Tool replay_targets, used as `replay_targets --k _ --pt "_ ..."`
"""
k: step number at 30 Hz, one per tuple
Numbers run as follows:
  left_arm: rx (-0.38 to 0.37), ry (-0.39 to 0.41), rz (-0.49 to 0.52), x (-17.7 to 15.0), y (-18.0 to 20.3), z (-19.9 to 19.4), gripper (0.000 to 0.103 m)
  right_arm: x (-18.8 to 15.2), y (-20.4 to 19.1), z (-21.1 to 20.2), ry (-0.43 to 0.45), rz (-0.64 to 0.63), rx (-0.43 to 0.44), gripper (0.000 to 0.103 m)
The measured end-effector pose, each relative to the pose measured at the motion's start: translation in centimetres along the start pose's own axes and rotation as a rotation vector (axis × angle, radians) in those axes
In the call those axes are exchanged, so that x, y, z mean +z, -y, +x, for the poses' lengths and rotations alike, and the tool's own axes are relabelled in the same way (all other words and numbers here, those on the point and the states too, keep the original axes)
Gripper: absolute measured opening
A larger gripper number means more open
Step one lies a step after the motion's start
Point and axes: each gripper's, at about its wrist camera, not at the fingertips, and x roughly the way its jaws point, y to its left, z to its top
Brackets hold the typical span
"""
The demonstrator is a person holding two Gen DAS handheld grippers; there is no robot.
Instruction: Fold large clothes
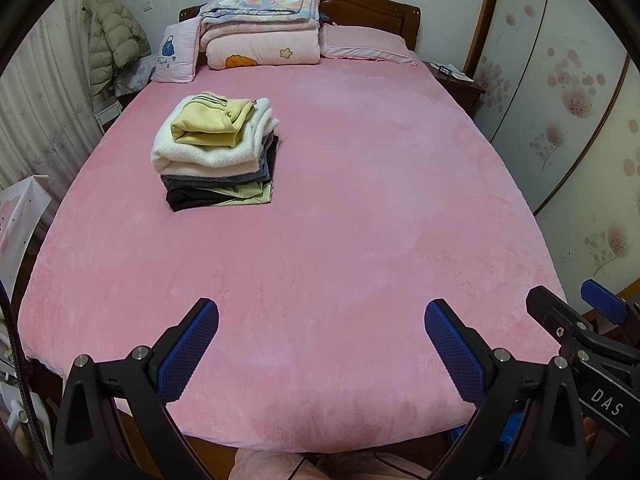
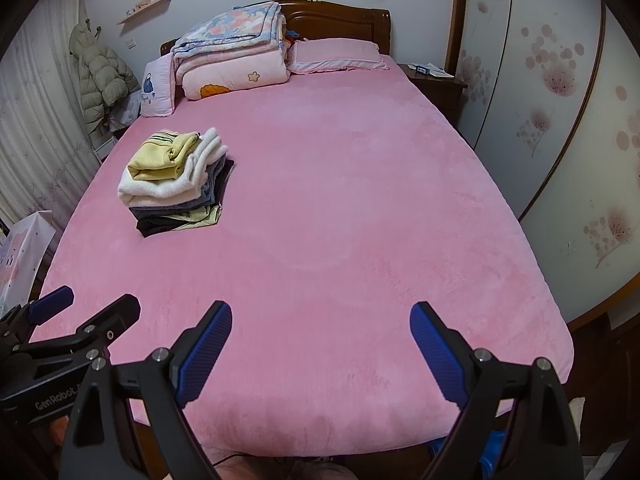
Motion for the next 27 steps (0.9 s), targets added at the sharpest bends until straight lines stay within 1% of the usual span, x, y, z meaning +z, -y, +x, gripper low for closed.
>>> replay_targets --k 12,18,27 --pt "0.018 0.007 0.009 -0.18 0.54 -0.02 0.102 -0.16 0.08 0.16 -0.007 0.003 0.004 0.091" --pt "0.015 0.001 0.014 -0.16 0.65 0.11 0.102 -0.06 0.24 0.3 -0.014 0.004 0.003 0.091" --pt "0.03 -0.012 0.016 -0.19 0.55 0.53 0.102 -0.03 0.83 0.9 -0.032 0.004 0.009 0.091"
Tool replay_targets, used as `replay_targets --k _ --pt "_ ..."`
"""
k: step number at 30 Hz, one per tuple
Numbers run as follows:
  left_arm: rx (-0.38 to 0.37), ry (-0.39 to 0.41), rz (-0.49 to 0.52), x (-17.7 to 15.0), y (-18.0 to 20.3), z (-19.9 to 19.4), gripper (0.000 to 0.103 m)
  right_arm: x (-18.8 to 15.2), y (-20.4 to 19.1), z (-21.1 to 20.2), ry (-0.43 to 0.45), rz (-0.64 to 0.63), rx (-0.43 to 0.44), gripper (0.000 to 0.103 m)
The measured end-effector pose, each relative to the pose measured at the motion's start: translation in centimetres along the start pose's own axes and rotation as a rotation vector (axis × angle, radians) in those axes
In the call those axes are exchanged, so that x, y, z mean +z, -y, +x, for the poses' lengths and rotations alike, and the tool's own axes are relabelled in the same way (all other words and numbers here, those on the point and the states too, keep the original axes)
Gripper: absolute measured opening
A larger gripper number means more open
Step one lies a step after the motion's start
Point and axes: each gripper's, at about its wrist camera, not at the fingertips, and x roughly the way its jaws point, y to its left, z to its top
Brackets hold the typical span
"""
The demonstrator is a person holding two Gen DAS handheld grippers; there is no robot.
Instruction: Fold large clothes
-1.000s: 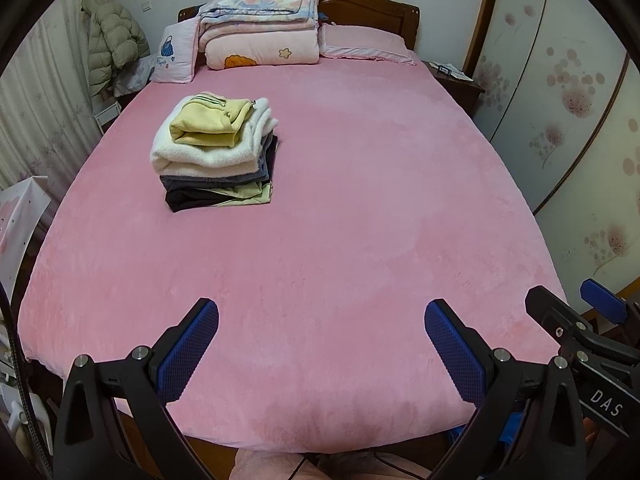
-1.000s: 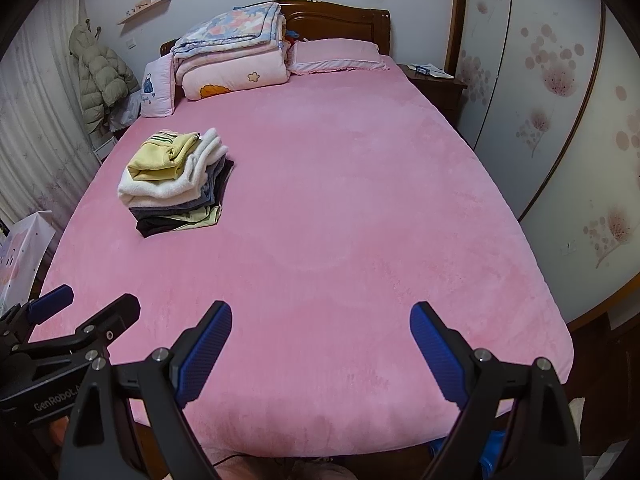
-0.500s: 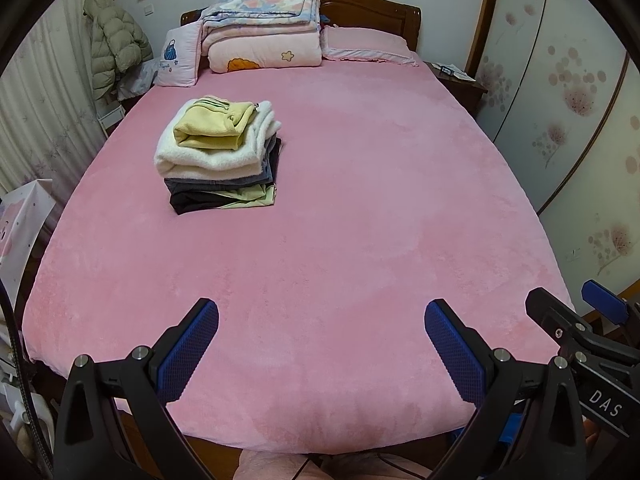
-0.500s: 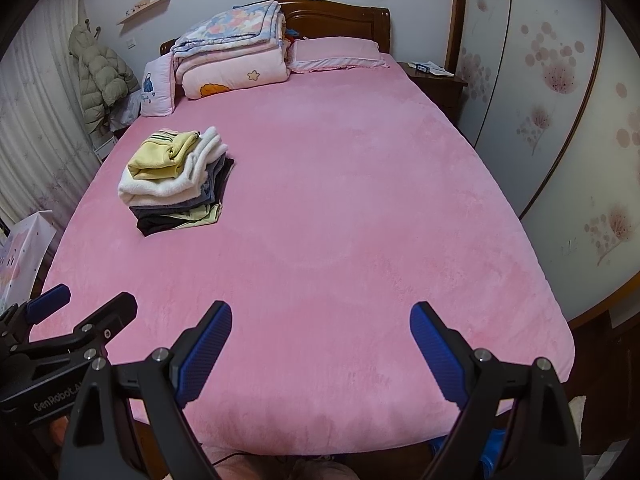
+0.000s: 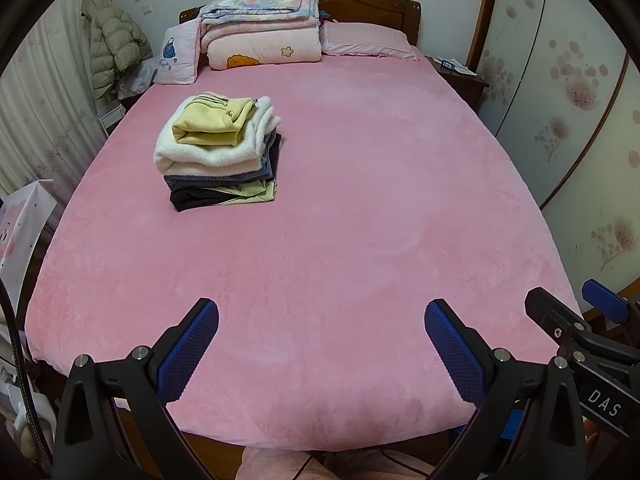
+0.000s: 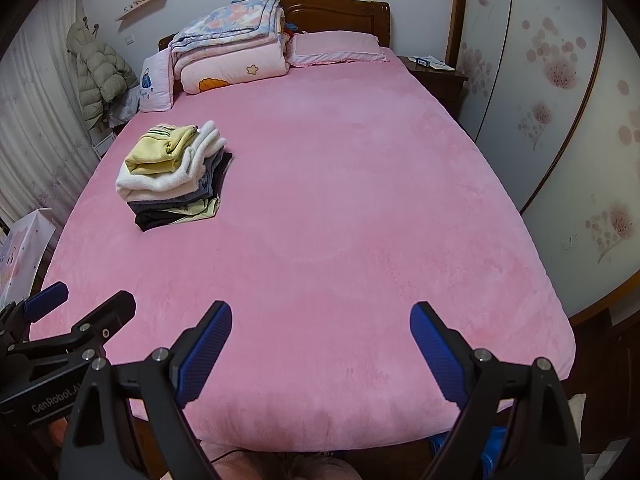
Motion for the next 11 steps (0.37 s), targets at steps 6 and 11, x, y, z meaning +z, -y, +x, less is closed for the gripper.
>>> replay_targets --k 6,11 --pt "0.004 -0.009 -0.005 0.0 0.07 0.41 0.102 0.03 0.0 0.28 -0.003 -0.011 -0.007 0.091" --pt "0.006 -0.013 -0.004 -0.02 0.13 0.5 0.102 -0.12 -0.01 0.58 -0.01 -0.012 -0.014 0.091"
